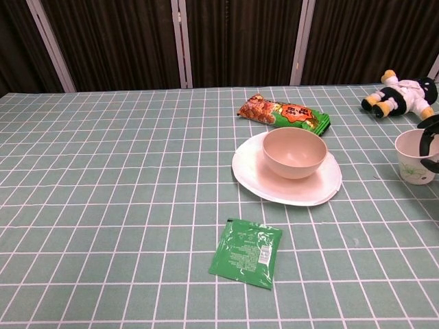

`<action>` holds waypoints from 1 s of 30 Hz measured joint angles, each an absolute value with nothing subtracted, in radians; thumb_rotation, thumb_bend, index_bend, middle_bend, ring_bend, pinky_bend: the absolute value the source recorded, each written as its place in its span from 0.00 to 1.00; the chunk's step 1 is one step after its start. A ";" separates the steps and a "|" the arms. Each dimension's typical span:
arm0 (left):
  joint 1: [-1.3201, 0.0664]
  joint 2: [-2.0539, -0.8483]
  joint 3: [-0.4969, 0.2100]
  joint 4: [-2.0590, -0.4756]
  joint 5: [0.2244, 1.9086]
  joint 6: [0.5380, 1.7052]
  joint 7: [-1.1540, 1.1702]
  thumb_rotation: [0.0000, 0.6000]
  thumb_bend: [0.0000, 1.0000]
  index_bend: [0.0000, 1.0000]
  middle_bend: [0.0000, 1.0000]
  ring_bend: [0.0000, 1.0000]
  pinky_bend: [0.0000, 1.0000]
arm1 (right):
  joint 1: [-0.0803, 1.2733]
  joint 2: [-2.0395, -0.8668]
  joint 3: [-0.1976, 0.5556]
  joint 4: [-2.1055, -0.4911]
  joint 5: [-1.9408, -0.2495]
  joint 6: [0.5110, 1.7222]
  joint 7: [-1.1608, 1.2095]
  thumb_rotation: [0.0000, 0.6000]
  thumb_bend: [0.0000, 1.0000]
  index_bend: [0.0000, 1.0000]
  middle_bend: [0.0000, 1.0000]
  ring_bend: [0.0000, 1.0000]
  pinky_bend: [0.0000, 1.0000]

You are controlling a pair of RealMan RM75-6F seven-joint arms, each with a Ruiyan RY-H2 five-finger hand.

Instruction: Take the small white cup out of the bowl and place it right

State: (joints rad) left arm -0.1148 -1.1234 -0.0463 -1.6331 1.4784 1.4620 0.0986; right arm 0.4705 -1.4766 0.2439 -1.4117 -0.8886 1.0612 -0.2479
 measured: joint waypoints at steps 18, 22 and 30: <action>-0.118 -1.124 -0.046 -1.634 1.474 1.454 0.106 1.00 0.00 0.00 0.00 0.00 0.00 | 0.459 -1.428 0.224 -1.444 -0.908 1.040 -0.232 1.00 0.32 0.21 0.00 0.00 0.00; -0.118 -1.125 -0.047 -1.633 1.471 1.452 0.103 1.00 0.00 0.00 0.00 0.00 0.00 | 0.455 -1.417 0.220 -1.457 -0.923 1.048 -0.229 1.00 0.29 0.12 0.00 0.00 0.00; -0.117 -1.124 -0.048 -1.628 1.467 1.453 0.099 1.00 0.00 0.00 0.00 0.00 0.00 | 0.424 -1.385 0.194 -1.488 -1.050 1.153 -0.227 1.00 0.19 0.03 0.00 0.00 0.00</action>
State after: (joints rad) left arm -0.1175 -1.1241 -0.0476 -1.6283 1.4674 1.4527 0.0987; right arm 0.4235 -1.3847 0.1939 -1.4876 -1.0503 1.1531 -0.2268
